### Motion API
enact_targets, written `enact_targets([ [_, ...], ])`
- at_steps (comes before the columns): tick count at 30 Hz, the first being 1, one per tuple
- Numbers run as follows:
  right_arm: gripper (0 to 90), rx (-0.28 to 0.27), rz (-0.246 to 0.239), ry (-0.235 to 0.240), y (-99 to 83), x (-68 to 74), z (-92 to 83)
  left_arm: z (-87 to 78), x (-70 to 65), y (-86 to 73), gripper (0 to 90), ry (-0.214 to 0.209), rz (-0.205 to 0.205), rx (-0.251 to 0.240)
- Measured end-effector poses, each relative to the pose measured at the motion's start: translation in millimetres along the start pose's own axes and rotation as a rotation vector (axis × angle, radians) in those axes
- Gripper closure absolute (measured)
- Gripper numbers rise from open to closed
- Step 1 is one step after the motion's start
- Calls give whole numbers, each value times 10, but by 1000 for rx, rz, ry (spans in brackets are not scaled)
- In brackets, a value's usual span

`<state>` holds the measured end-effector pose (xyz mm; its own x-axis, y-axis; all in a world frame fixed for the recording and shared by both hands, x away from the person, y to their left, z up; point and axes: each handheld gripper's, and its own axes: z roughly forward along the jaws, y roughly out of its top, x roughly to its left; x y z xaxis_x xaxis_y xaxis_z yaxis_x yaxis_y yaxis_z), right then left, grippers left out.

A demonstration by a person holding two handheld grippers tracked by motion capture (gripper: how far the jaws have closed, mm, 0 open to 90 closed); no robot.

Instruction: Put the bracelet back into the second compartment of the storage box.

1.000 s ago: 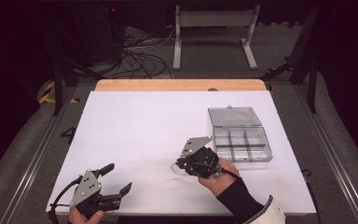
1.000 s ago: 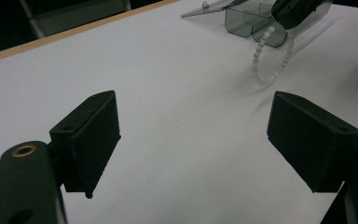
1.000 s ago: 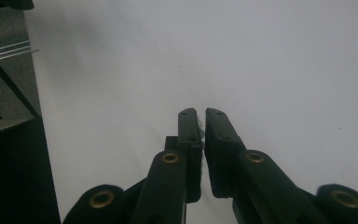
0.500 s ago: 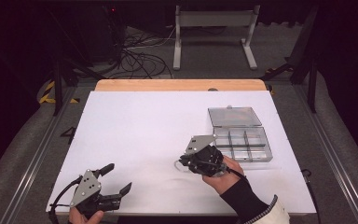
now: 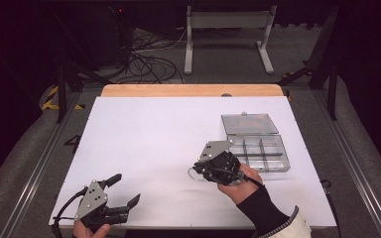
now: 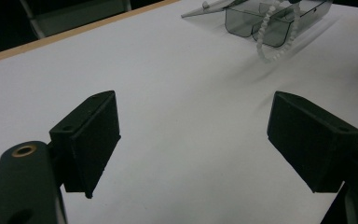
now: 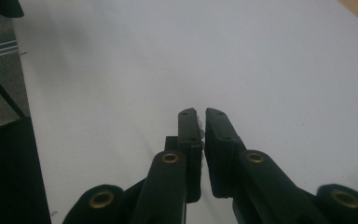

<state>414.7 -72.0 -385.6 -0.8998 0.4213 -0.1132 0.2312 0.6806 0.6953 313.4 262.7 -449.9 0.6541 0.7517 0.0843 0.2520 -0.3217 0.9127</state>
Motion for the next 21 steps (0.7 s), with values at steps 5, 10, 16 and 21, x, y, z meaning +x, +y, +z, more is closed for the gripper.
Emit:
enact_targets([
  [5, 857, 11, -6, -17, 6, -42, -43, 1, 0, 0, 175, 0, 1, 1],
  [10, 857, 4, 11, -35, 3, -117, -127, 2, 0, 0, 175, 0, -1, 0],
  [16, 857, -12, 38, -52, -20, -218, -227, 1, 0, 0, 175, 2, 1, 1],
  [21, 857, -16, 61, -66, -40, -293, -294, 3, 0, 0, 174, 1, 0, 0],
])
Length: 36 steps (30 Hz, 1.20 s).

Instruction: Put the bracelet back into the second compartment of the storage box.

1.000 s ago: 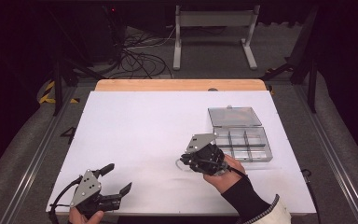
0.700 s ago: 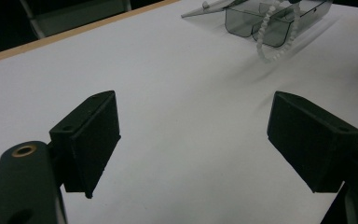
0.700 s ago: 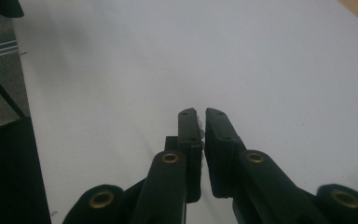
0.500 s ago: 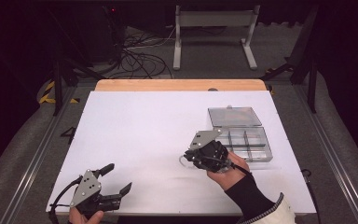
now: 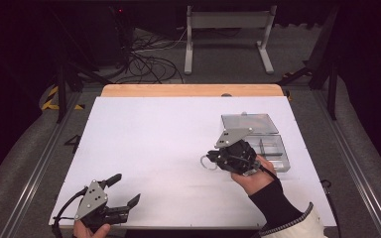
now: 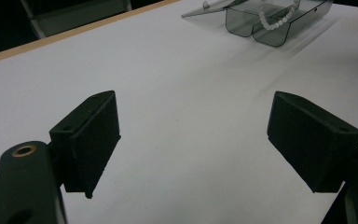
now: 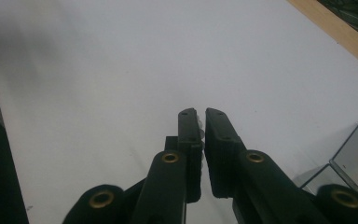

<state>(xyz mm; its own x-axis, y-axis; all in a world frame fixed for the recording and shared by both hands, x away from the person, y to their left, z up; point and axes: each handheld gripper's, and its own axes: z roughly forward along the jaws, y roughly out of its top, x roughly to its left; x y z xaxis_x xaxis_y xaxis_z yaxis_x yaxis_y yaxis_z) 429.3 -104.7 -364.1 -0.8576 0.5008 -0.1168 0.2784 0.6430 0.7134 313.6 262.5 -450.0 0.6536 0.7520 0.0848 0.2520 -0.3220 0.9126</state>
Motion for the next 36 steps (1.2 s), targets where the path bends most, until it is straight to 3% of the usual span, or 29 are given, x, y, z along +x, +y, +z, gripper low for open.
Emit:
enact_targets([
  [12, 857, -27, 59, -55, -66, -188, -128, 1, 1, -1, 174, -4, -1, 2],
  [31, 857, -10, 151, -124, -173, -512, -267, 5, 1, -2, 174, -5, -4, 5],
  [36, 857, -7, 198, -147, -228, -627, -303, 4, 0, -2, 174, -5, -4, 5],
])
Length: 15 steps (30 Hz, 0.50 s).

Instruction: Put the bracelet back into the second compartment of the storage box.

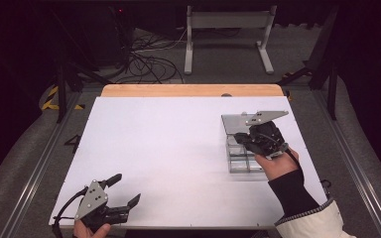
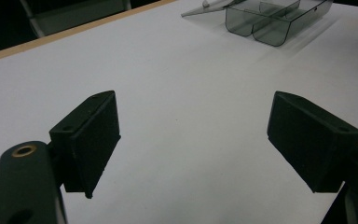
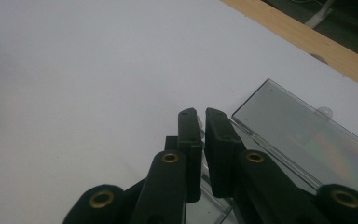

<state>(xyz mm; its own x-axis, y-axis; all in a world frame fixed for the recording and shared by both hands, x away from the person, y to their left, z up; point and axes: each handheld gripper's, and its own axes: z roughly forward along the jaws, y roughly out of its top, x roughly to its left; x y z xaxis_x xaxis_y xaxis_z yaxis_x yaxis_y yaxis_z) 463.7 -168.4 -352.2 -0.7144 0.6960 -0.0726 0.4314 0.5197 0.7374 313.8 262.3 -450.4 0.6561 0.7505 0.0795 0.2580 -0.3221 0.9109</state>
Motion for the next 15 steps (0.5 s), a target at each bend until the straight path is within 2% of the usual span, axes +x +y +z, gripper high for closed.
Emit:
enact_targets([
  [15, 857, 20, 136, -57, -126, -393, -18, 1, -1, 1, 174, 0, 1, 0],
])
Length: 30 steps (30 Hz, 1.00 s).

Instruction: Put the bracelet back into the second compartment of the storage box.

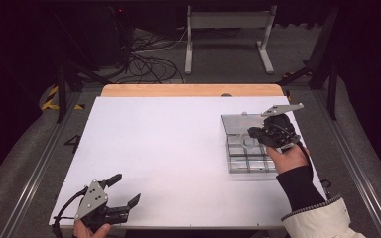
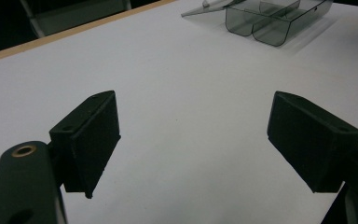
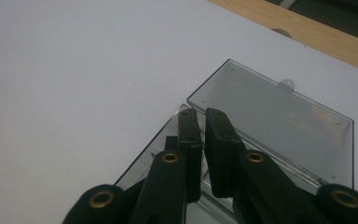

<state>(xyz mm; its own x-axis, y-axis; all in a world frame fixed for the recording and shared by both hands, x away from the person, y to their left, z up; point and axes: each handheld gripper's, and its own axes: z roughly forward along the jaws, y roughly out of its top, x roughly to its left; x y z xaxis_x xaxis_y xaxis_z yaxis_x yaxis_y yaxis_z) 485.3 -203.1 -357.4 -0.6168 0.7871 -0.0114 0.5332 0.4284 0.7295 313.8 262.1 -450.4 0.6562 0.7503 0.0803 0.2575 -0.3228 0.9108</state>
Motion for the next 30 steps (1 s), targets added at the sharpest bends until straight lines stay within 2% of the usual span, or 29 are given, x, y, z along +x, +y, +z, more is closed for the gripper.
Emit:
enact_targets([
  [14, 857, 17, 93, -38, -94, -251, 67, -1, 0, 0, 174, 0, 1, 0],
  [18, 857, 12, 127, -41, -116, -305, 76, 2, -2, -1, 174, -2, -2, 0],
  [21, 857, 8, 171, -37, -145, -366, 93, 1, -2, 0, 174, -2, -1, 1],
  [30, 857, 6, 192, -36, -192, -421, 137, 1, -1, -1, 174, -1, 0, 1],
])
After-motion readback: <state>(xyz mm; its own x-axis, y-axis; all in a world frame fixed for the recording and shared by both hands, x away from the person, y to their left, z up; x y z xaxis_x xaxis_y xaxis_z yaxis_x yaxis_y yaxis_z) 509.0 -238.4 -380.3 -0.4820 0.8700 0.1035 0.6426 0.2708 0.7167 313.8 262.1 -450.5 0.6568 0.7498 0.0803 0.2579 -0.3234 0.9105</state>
